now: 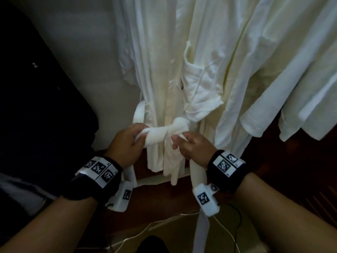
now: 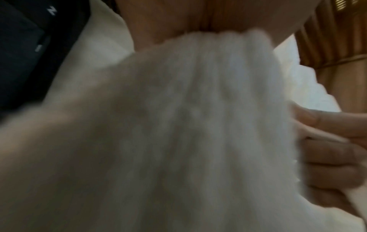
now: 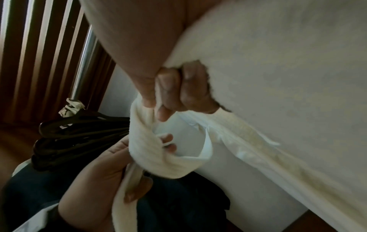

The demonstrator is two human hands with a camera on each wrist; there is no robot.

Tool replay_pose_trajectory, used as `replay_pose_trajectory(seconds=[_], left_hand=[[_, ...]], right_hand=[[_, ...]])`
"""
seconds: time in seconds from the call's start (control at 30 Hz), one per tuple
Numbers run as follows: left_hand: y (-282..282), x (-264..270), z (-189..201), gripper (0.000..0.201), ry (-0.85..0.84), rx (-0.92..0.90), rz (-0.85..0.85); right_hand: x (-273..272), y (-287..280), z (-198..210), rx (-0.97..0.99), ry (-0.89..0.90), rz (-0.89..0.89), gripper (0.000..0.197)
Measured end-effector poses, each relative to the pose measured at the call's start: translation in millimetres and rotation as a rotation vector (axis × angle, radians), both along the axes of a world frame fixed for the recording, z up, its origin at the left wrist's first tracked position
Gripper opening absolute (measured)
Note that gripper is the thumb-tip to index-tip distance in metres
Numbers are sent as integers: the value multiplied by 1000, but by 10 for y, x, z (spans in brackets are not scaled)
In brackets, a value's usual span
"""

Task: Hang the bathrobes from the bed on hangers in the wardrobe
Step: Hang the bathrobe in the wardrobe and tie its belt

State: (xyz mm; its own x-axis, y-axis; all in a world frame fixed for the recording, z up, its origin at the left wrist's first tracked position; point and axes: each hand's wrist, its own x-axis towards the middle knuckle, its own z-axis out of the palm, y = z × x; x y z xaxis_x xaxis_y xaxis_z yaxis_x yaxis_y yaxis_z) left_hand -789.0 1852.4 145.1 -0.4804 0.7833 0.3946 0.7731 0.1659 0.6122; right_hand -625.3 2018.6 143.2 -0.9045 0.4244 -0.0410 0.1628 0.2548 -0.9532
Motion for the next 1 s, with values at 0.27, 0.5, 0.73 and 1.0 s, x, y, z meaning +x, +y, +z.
replay_pose_trajectory(seconds=[0.27, 0.5, 0.73, 1.0], left_hand=[[397, -668, 326, 30, 99, 0, 272], [742, -2022, 126, 46, 79, -308, 429], [1142, -2527, -406, 29, -88, -699, 548], [1631, -1749, -400, 49, -281, -310, -42]], right_hand=[[-522, 457, 163, -100, 61, -170, 38], [-107, 1528, 199, 42, -142, -773, 23], [294, 1870, -103, 374, -661, -646, 52], [-550, 1300, -714, 161, -716, -298, 43]])
